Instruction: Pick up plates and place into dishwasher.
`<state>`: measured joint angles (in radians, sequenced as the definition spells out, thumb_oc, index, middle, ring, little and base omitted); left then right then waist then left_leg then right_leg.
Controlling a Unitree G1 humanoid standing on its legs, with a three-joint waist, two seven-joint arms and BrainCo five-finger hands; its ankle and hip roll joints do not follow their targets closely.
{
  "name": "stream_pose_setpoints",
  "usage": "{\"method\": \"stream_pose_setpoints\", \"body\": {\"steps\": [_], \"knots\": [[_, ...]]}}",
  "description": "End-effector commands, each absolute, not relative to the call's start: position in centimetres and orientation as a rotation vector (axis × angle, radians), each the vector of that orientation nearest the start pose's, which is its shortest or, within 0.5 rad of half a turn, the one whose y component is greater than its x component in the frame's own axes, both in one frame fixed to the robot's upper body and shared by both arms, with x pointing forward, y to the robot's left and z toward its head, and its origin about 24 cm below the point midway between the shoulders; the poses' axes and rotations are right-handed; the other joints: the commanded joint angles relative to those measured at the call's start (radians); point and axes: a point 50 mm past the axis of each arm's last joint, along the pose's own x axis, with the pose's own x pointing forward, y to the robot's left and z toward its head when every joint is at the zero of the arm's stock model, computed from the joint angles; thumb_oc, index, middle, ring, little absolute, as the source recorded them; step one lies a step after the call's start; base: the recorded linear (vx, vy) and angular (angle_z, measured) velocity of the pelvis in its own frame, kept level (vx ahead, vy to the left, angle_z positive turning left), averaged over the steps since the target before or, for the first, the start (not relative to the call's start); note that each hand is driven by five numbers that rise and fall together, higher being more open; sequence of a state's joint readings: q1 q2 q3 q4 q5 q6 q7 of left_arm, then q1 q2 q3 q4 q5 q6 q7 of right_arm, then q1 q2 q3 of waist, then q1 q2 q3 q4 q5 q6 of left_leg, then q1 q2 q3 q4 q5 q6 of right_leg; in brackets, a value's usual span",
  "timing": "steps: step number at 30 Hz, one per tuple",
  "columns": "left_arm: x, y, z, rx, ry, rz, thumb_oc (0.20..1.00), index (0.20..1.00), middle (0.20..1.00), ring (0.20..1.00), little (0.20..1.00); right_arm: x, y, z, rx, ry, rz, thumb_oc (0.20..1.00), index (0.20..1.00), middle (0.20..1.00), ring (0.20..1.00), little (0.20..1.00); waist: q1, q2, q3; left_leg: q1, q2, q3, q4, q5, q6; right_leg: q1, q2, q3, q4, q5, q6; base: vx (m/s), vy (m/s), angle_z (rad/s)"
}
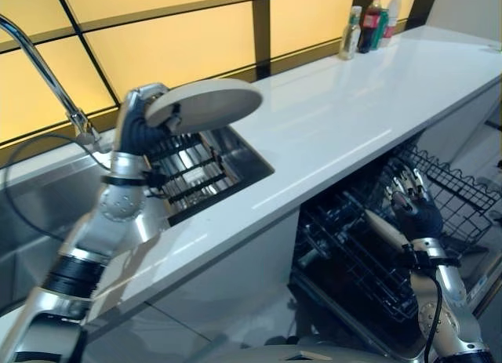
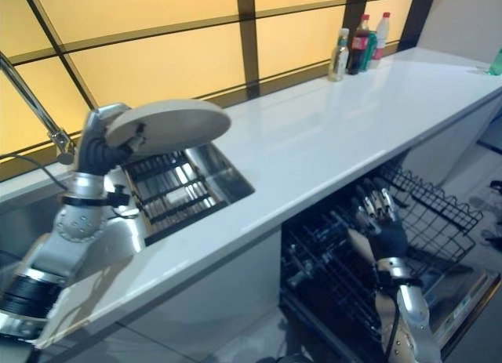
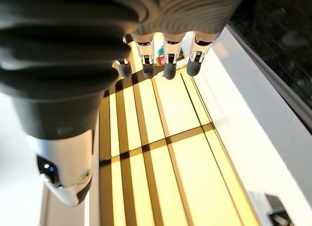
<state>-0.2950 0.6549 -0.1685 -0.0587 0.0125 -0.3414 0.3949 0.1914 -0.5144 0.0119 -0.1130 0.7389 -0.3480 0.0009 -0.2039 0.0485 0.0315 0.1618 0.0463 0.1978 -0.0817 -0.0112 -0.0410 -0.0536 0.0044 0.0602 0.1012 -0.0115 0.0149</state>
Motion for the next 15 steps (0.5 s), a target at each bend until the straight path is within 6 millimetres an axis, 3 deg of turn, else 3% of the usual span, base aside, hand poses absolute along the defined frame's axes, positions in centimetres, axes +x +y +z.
{"method": "stream_pose_setpoints", "body": {"steps": [1,5,10,15], "knots": [[27.1,19.3,20.4,0.353,-0.828,0.04,0.2,0.2,0.2,0.2,0.2,22.4,-23.6,12.3,0.133,-0.458,-0.005,1.0,1.0,1.0,1.0,1.0,0.009,-0.054,-0.019,-0.08,0.0,-0.063,0.032,0.03,0.035,0.056,-0.046,-0.025,-0.017,0.016,0.078,-0.05,0.012,0.04],[26.7,17.0,20.1,0.173,-0.805,-0.072,0.2,0.2,0.2,0.2,0.2,22.9,-22.7,13.7,0.076,-0.515,0.011,1.0,1.0,1.0,1.0,1.0,0.018,-0.056,-0.011,-0.085,-0.006,-0.068,0.033,0.026,0.041,0.051,-0.046,-0.024,-0.015,0.016,0.077,-0.05,0.011,0.02],[26.7,14.0,20.0,0.066,-0.777,-0.164,0.2,0.2,0.2,0.2,0.2,23.8,-20.7,15.7,-0.021,-0.6,0.042,1.0,1.0,1.0,1.0,1.0,0.022,-0.053,-0.002,-0.081,-0.013,-0.068,0.028,0.021,0.05,0.05,-0.048,-0.02,-0.015,0.019,0.082,-0.03,0.012,0.0],[26.6,12.4,19.8,-0.022,-0.759,-0.238,0.2,0.2,0.2,0.2,0.2,24.0,-19.7,16.4,0.036,-0.612,0.146,1.0,1.0,1.0,1.0,1.0,0.021,-0.054,-0.002,-0.078,-0.014,-0.063,0.022,0.019,0.054,0.048,-0.049,-0.013,-0.015,0.024,0.086,0.0,0.0,0.0]]}}
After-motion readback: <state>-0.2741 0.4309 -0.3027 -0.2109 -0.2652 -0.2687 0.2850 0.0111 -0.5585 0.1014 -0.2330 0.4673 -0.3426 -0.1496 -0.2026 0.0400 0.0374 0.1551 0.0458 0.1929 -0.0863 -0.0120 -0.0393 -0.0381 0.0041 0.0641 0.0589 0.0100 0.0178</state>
